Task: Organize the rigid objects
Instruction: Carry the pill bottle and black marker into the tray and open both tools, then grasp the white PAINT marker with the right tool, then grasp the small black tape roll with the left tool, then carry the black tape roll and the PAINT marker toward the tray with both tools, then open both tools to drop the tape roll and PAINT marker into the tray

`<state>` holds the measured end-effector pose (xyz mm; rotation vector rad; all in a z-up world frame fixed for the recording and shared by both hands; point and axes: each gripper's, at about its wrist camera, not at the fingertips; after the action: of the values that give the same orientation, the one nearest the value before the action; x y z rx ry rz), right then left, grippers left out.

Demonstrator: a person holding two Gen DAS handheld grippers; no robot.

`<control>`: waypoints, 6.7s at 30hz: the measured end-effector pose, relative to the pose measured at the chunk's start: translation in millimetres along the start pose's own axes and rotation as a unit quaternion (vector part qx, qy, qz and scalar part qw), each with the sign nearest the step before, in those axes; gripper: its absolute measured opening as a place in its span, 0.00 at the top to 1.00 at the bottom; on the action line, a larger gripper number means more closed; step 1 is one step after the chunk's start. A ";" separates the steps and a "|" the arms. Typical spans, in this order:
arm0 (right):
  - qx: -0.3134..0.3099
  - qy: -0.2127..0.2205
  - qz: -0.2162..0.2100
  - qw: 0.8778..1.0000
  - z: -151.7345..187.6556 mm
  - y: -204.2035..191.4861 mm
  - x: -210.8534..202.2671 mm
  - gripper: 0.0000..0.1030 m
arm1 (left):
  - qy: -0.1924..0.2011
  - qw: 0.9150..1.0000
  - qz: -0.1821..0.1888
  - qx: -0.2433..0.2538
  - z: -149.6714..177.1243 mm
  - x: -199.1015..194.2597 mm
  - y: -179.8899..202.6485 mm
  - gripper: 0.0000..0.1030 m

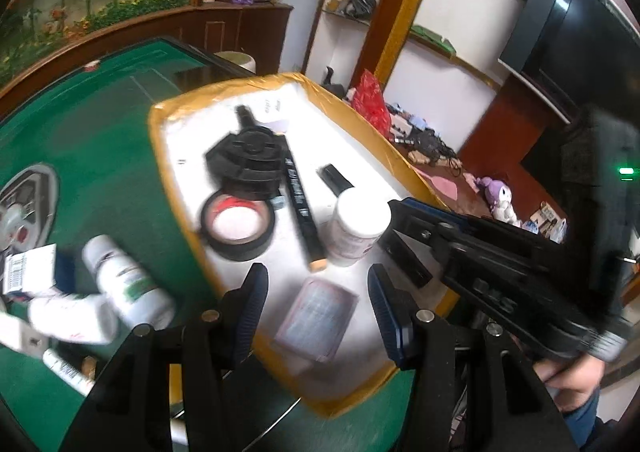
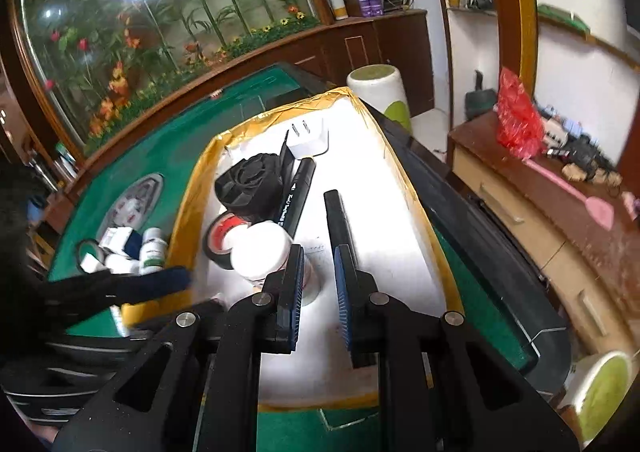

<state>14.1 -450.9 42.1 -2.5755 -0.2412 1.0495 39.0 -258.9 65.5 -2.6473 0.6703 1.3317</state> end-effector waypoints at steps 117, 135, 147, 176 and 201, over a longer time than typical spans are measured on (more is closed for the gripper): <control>-0.142 -0.110 -0.204 0.962 91.5 -174.2 44.3 0.86 | 0.098 0.971 -0.109 -0.188 50.8 -69.0 -233.2 0.83; -0.128 -0.083 -0.188 0.970 82.1 -167.1 26.6 0.86 | 0.118 0.977 -0.082 -0.159 49.8 -80.6 -207.2 0.83; -0.097 -0.041 -0.171 0.980 60.8 -135.8 7.3 0.86 | 0.108 0.983 -0.047 -0.142 44.9 -75.4 -174.5 0.82; 0.036 0.043 -0.042 0.998 18.2 17.7 -26.6 0.86 | 0.032 0.999 0.039 0.009 -14.5 12.1 14.1 0.82; 0.054 0.054 -0.018 0.997 11.7 22.3 -21.4 0.72 | 0.033 0.997 0.067 0.007 -10.7 7.8 8.3 0.56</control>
<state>-8.8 -474.7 39.6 -2.5113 -0.1962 0.8826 47.4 -272.0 66.8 -2.6889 0.8770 1.2695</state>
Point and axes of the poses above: each gripper's, at about its wrist camera, not at the fingertips, and x roughly the way its jaws point, y to its right, z to its underside, and after that the axes turned 11 degrees about -z, right-handed
